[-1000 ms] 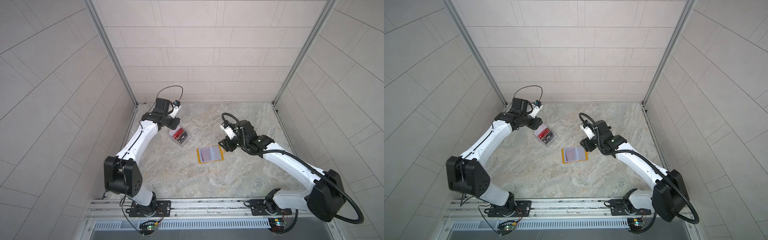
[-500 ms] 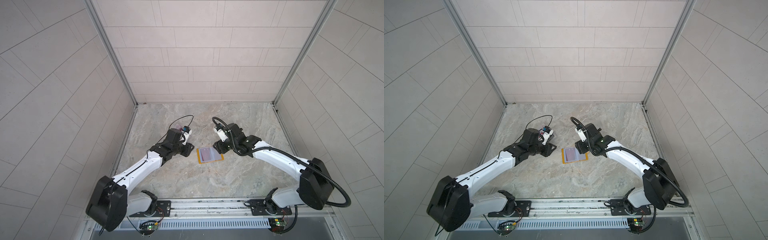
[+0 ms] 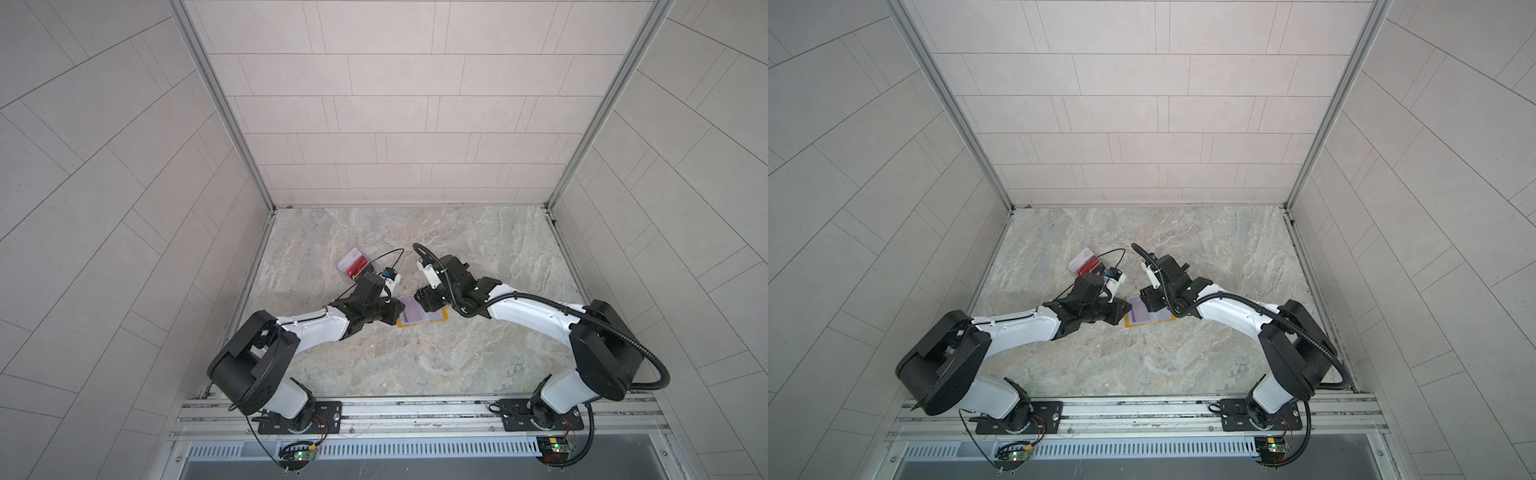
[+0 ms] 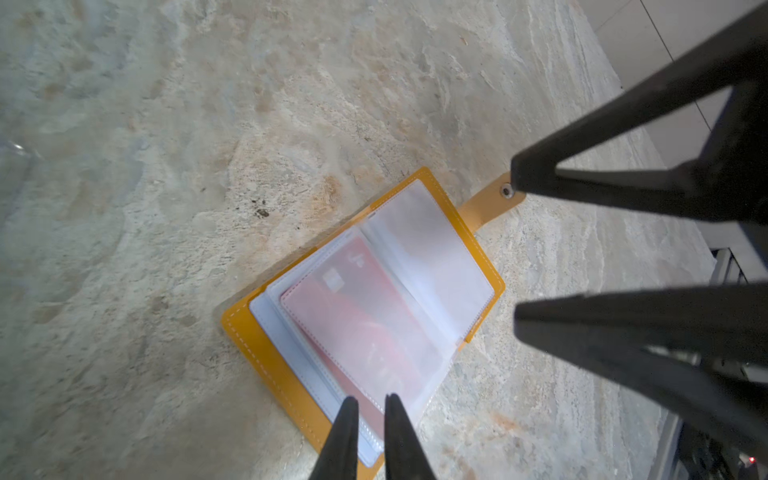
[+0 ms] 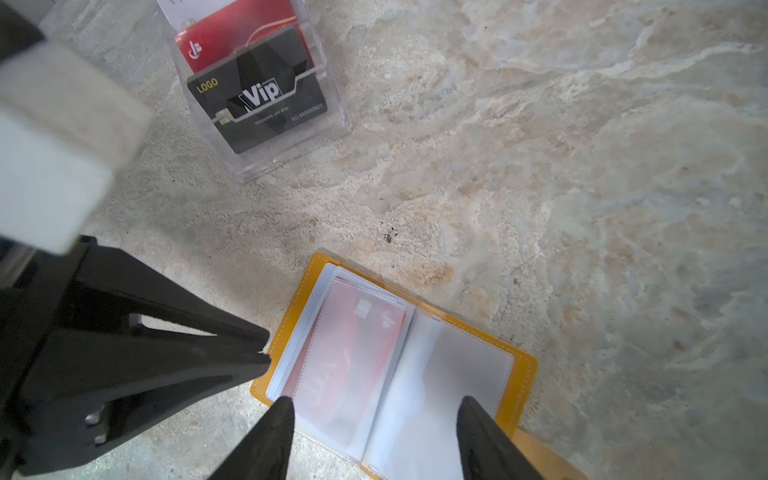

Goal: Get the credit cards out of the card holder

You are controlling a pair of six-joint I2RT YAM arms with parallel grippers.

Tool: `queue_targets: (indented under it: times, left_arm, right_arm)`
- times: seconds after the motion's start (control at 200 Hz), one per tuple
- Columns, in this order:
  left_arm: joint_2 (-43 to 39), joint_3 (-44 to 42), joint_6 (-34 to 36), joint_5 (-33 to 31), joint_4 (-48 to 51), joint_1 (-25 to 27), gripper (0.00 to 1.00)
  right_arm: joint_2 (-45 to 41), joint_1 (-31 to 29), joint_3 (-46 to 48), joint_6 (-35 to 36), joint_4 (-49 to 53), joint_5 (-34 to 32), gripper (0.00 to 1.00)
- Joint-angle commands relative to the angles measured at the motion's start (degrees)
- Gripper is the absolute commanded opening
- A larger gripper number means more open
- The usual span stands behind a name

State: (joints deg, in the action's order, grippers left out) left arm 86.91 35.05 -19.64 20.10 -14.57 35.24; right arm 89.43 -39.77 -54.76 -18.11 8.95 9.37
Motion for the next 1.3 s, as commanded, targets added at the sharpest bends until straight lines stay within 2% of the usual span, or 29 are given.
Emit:
queue_targets:
  times: [0.0, 0.365, 0.536, 1.292]
  left_arm:
    - [2.8, 0.3, -1.5, -2.0, -4.1, -0.1, 0.12]
    - [7.8, 1.8, -2.2, -5.3, -5.7, -0.1, 0.04]
    - [7.3, 1.0, -2.4, -8.1, -6.1, -0.1, 0.01]
    - [10.0, -2.8, -3.3, -7.1, -11.4, -0.1, 0.0]
  right_arm:
    - [0.7, -0.9, 0.7, -2.2, -2.4, -1.6, 0.65]
    - [4.4, -2.6, 0.1, -2.9, -3.6, -2.6, 0.64]
    - [6.5, -4.2, -1.6, -2.9, -2.4, -5.0, 0.64]
    - [14.5, -7.8, -5.5, -2.7, -1.3, -12.2, 0.65]
